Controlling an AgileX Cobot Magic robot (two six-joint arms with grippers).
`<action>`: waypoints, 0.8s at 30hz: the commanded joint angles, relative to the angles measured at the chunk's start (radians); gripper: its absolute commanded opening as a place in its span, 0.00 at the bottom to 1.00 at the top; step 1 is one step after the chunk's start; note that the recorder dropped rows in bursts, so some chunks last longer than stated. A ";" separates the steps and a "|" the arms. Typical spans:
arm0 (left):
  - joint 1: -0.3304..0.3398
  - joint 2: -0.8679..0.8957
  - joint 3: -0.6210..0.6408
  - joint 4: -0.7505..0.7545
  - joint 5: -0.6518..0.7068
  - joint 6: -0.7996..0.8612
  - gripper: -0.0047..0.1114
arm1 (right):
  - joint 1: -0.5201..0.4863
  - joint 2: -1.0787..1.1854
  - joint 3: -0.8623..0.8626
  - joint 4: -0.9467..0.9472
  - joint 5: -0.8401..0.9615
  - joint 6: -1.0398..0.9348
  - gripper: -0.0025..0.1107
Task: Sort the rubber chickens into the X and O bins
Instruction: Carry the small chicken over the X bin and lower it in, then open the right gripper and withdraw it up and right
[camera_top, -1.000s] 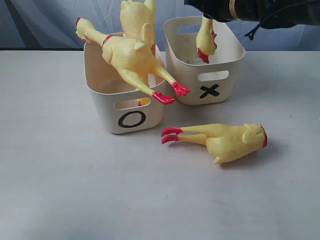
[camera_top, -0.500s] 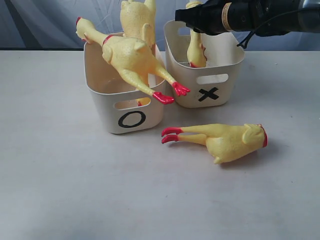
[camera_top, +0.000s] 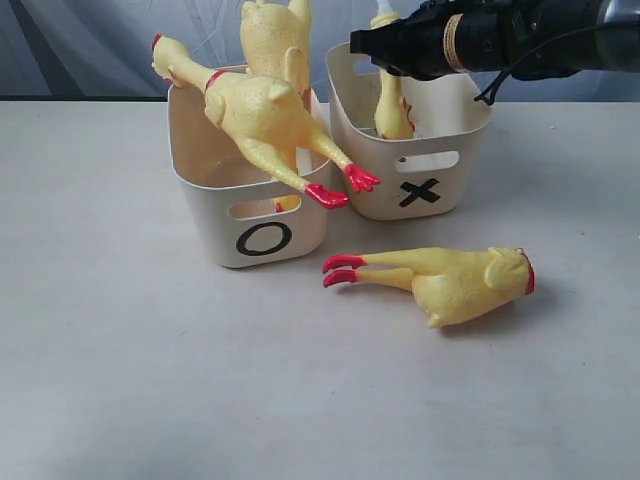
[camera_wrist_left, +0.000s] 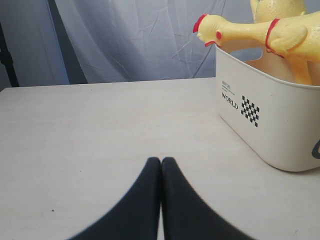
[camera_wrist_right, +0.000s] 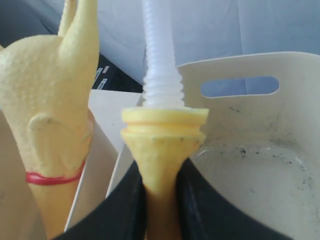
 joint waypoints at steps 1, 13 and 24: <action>-0.003 -0.003 -0.006 0.000 -0.013 -0.004 0.04 | -0.004 -0.026 0.015 -0.002 -0.041 -0.002 0.01; -0.003 -0.003 -0.006 0.000 -0.013 -0.004 0.04 | -0.035 -0.087 0.016 -0.002 -0.149 0.020 0.23; -0.003 -0.003 -0.006 0.000 -0.013 -0.004 0.04 | -0.035 -0.087 0.016 -0.002 -0.130 0.026 0.37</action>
